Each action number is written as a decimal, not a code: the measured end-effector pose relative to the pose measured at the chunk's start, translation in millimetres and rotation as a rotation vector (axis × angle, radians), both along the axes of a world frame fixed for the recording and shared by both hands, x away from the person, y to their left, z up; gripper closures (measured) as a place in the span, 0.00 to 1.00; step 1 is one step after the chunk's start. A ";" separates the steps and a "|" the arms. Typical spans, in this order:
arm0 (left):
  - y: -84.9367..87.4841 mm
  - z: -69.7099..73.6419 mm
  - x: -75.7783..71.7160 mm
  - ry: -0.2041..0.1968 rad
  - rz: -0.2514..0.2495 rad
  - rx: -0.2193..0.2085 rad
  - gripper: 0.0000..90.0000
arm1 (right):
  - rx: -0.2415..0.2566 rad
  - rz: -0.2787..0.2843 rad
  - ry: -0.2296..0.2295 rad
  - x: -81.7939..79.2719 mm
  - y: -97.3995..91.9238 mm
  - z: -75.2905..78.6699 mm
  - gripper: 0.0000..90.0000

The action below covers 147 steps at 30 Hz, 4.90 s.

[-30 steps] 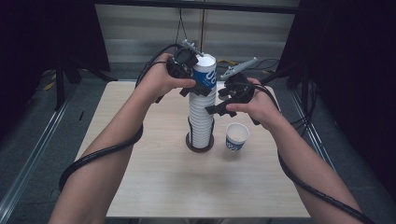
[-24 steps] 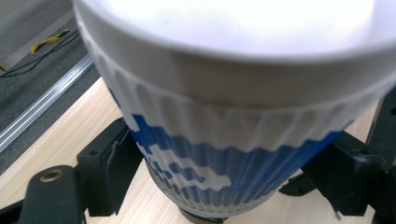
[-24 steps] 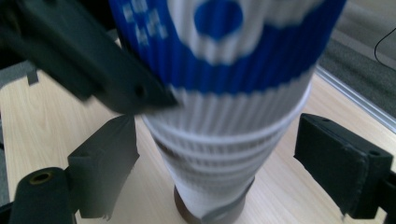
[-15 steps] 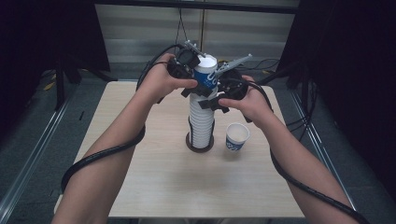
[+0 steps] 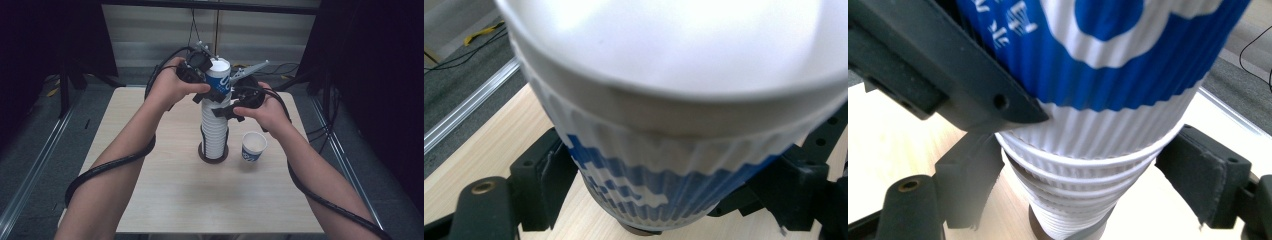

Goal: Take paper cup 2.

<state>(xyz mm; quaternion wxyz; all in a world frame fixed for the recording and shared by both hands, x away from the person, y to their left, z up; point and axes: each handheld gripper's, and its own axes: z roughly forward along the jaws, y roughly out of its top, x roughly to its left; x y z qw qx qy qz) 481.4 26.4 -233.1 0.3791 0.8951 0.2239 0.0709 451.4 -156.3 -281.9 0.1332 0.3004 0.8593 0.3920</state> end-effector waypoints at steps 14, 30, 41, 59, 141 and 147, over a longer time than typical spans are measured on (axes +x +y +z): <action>1.9 2.1 0.9 0.019 0.015 -0.001 0.21 | 0.005 0.009 -0.012 0.1 0.9 -1.0 0.21; 2.9 3.8 1.5 0.031 0.030 0.006 0.22 | -0.003 0.013 -0.016 0.2 1.9 -1.5 0.22; 6.5 7.6 0.1 0.022 0.028 -0.022 0.23 | -0.014 0.003 -0.014 -1.9 3.1 -1.1 0.22; 7.7 11.9 2.7 0.041 0.040 -0.021 0.23 | -0.009 0.001 -0.018 -3.2 1.2 -1.1 0.24; 38.5 77.1 -10.4 0.001 0.116 -0.044 0.23 | -0.027 0.002 0.047 -13.3 -17.1 -34.8 0.17; 48.5 74.7 -14.3 0.005 0.123 -0.050 0.23 | -0.028 0.004 0.053 -13.9 -16.0 -38.5 0.17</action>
